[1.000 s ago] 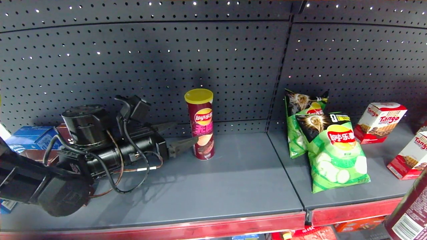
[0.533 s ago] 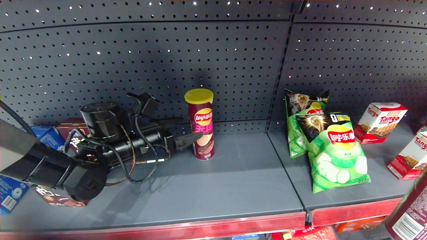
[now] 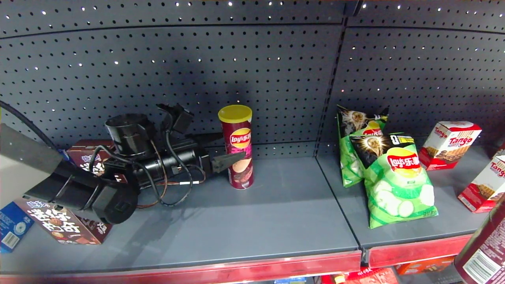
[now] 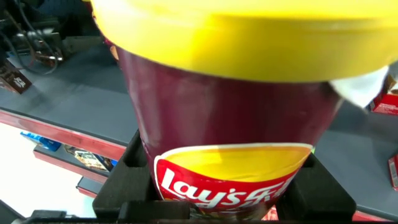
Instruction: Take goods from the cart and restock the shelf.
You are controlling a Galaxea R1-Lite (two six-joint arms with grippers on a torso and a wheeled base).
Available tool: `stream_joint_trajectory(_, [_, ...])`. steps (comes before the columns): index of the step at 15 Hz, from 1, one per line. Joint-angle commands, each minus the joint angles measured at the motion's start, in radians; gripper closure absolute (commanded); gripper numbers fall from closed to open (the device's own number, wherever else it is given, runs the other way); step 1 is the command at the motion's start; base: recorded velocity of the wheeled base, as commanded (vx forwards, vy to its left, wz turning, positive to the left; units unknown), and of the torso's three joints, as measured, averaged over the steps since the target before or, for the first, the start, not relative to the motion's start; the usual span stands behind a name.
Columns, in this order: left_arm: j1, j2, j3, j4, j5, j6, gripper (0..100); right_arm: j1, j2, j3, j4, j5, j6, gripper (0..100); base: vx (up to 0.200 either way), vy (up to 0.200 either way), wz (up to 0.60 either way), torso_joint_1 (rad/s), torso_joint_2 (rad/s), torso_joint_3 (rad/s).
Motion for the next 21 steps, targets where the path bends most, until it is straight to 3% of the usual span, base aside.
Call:
stream_joint_trajectory(1, [0.002,0.042,-0.062,0.003,-0.011,-0.001,0,0.000,0.003,0.000,-0.002,0.000,0.000,100,0.000,0.000,0.00,0.000,0.00,0.000])
stream_joint_trajectory(5, [0.002,0.079,-0.124,0.008,-0.089,-0.007,0,0.000,0.003,-0.006,-0.002,-0.001,0.000,100,0.000,0.000,0.00,0.000,0.00,0.000])
stream_joint_trajectory(10, [0.000,0.122,-0.181,0.008,-0.111,-0.013,0,0.000,0.005,-0.006,-0.002,-0.001,0.000,100,0.000,0.000,0.00,0.000,0.00,0.000])
stream_joint_trajectory(11, [-0.001,0.131,-0.212,0.008,-0.111,-0.039,0,0.000,0.005,-0.006,-0.002,-0.001,0.000,100,0.000,0.000,0.00,0.000,0.00,0.000])
stream_joint_trajectory(12, [-0.003,0.133,-0.218,0.008,-0.112,-0.045,0,0.000,0.005,-0.006,-0.002,-0.001,0.000,100,0.000,0.000,0.00,0.000,0.00,0.000])
stream_joint_trajectory(16, [-0.007,0.136,-0.226,0.023,-0.111,-0.050,0,0.000,0.006,-0.005,-0.002,0.000,0.000,100,0.000,0.000,0.00,0.000,0.00,0.000])
stream_joint_trajectory(17, [-0.007,0.136,-0.229,0.025,-0.111,-0.049,100,0.000,0.005,-0.003,-0.002,0.000,0.000,100,0.000,0.000,0.00,0.000,0.00,0.000])
stream_joint_trajectory(21, [-0.016,0.110,-0.232,0.077,-0.109,-0.049,100,0.000,0.005,-0.005,-0.002,0.002,0.000,100,0.000,0.000,0.00,0.000,0.00,0.000])
